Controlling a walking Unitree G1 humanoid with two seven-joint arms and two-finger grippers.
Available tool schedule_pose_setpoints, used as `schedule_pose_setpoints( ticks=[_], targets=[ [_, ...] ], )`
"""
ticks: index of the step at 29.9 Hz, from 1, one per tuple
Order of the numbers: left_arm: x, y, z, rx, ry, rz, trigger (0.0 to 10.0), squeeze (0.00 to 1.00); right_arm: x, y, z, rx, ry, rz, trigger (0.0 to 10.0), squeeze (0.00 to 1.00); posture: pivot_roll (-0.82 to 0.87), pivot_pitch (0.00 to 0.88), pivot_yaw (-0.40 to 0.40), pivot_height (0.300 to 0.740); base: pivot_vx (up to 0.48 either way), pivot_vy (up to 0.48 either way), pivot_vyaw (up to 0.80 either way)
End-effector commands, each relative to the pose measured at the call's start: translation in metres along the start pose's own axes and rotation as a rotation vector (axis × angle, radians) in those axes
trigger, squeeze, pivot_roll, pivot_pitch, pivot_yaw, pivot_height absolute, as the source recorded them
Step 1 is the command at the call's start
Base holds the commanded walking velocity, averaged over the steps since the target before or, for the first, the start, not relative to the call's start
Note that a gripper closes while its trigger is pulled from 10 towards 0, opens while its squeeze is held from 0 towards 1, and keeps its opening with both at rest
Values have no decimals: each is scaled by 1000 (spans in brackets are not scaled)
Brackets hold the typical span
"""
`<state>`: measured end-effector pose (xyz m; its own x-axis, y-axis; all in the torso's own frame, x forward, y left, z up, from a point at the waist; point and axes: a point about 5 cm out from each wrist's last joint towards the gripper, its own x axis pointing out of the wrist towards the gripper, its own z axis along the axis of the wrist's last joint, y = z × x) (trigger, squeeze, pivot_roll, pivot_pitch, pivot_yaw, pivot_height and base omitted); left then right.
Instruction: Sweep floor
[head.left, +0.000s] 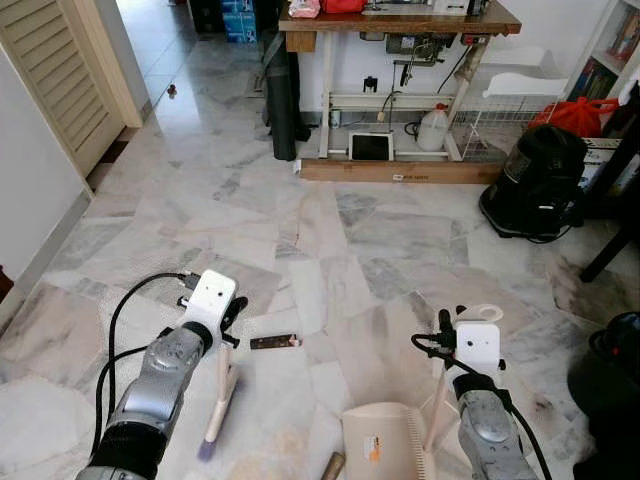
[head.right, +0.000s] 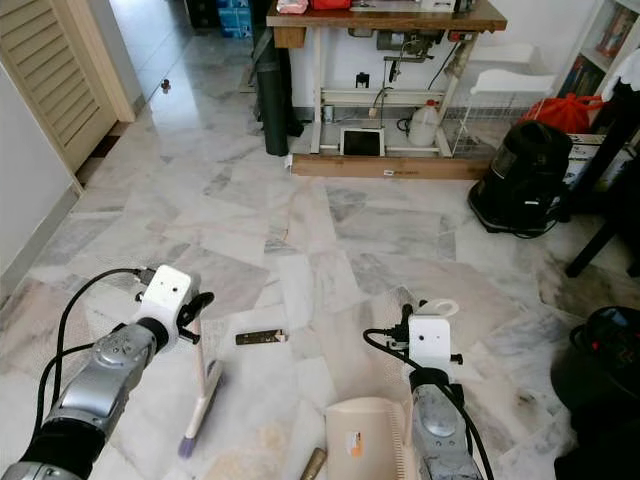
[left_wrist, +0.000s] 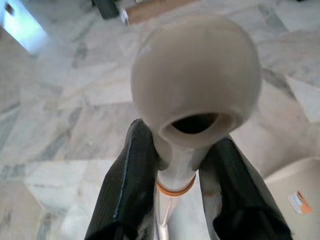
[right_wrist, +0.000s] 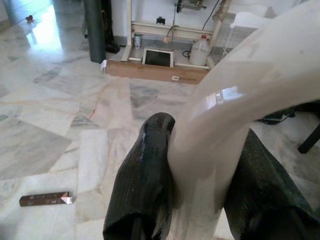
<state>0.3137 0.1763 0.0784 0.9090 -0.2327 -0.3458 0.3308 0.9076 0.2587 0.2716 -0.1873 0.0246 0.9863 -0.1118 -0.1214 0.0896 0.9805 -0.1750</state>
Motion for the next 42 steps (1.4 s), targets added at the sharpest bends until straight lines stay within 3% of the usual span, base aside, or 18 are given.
schedule_pose_setpoints(
  ticks=[1, 5, 7, 16, 20, 30, 42],
  targets=[
    [-3, -4, -11, -13, 77, -51, 10000, 0, 3, 2, 4, 4, -11, 15, 10000, 0, -33, 0, 5, 740, 0, 0, 0],
    [-2, -11, -13, -51, 147, -147, 10000, 0, 5, 4, 2, -1, 14, 54, 10000, 0, -28, 0, 4, 740, 0, 0, 0],
    [0, -13, -4, -80, 136, -163, 10000, 0, 5, 5, 0, 3, 31, 72, 10000, 0, -25, 0, 3, 740, 0, 0, 0],
    [10, -13, 14, -252, 98, -167, 10000, 0, 4, 15, -7, -20, 85, 131, 10000, 0, -31, 0, 7, 740, 0, 0, 0],
    [15, -15, 16, -322, 153, -190, 10000, 0, 2, 16, -9, -12, 93, 129, 10000, 0, -35, 12, 10, 740, 0, 0, 0],
    [20, -15, 33, -504, 185, -221, 10000, 0, 3, 15, -9, -15, 101, 110, 10000, 0, -39, 29, 17, 740, 0, 0, 0],
    [30, -10, 76, -735, -9, -199, 10000, 0, 4, 16, -8, 4, 106, 76, 10000, 0, -59, 28, 22, 740, 0, 0, 0]
  ],
)
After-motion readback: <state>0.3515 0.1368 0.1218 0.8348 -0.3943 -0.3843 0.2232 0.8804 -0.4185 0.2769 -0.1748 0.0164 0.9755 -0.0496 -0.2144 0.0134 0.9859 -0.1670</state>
